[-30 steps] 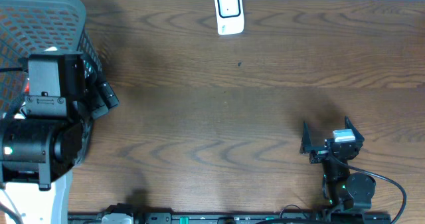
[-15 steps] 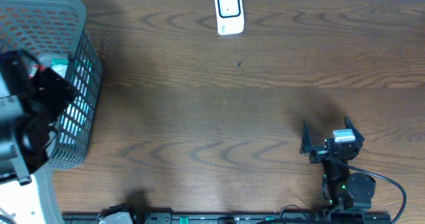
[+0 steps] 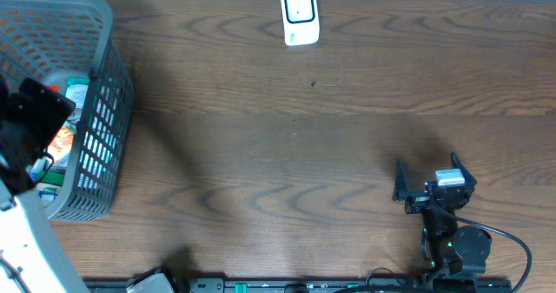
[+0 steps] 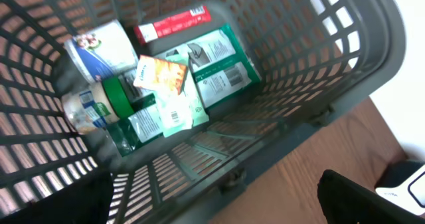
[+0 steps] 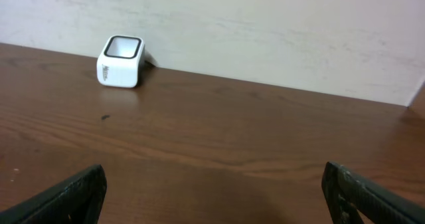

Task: Scan the item barcode
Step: 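Lower the left gripper into the basket toward the orange tissue pack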

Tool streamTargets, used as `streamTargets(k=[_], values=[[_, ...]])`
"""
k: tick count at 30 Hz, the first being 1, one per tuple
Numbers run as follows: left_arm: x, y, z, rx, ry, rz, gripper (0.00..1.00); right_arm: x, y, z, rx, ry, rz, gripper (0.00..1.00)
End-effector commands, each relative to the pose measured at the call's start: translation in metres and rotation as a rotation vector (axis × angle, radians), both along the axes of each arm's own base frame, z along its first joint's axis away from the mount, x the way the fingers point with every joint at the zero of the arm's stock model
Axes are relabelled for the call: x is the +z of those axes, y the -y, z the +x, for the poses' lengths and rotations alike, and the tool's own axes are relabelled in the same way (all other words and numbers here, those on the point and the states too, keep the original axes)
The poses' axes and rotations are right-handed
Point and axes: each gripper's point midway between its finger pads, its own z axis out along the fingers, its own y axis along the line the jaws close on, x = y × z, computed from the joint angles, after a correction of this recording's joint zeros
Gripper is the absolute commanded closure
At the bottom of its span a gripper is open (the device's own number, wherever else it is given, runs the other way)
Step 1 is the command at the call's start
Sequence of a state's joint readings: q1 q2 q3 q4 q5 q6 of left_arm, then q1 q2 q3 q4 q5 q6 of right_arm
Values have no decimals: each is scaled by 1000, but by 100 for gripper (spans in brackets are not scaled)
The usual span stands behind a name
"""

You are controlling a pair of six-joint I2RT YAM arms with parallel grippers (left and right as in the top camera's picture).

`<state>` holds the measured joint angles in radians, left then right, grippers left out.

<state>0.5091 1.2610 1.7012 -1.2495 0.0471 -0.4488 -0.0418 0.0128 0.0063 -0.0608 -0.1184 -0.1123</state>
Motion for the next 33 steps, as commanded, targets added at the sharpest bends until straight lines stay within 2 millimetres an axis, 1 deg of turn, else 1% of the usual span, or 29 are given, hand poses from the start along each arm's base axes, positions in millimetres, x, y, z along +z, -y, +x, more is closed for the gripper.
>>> streamTargets(k=[1, 5, 9, 10, 13, 18, 20, 25, 26, 29, 30, 33], values=[[-8, -5, 10, 1, -20, -27, 20, -1, 1, 0, -3, -6, 14, 1], [-20, -9, 18, -4, -59, -44, 52, -1, 1, 0, -3, -6, 14, 1], [-25, -14, 25, -12, -71, -42, 88, -1, 1, 0, -3, -6, 14, 1], [-25, -15, 27, -19, -71, -36, 92, -1, 1, 0, -3, -6, 14, 1], [-27, -20, 34, -21, -69, -26, 93, -1, 1, 0, -3, -6, 14, 1], [-31, -38, 43, 20, -83, 28, 92, -1, 1, 0, -3, -6, 14, 1], [-33, -47, 48, 38, -87, 53, 89, -1, 1, 0, -3, -6, 14, 1], [-36, -58, 63, 49, -70, 75, 85, -1, 1, 0, -3, -6, 14, 1], [-36, -61, 64, 53, -69, 82, 85, -1, 1, 0, -3, -6, 14, 1], [-35, -75, 66, 99, -80, 139, 83, -1, 1, 0, -3, -6, 14, 1], [-35, -81, 65, 120, -89, 161, 70, -1, 1, 0, -3, -6, 14, 1], [-33, -99, 56, 186, -118, 215, 63, -1, 1, 0, -3, -6, 14, 1]])
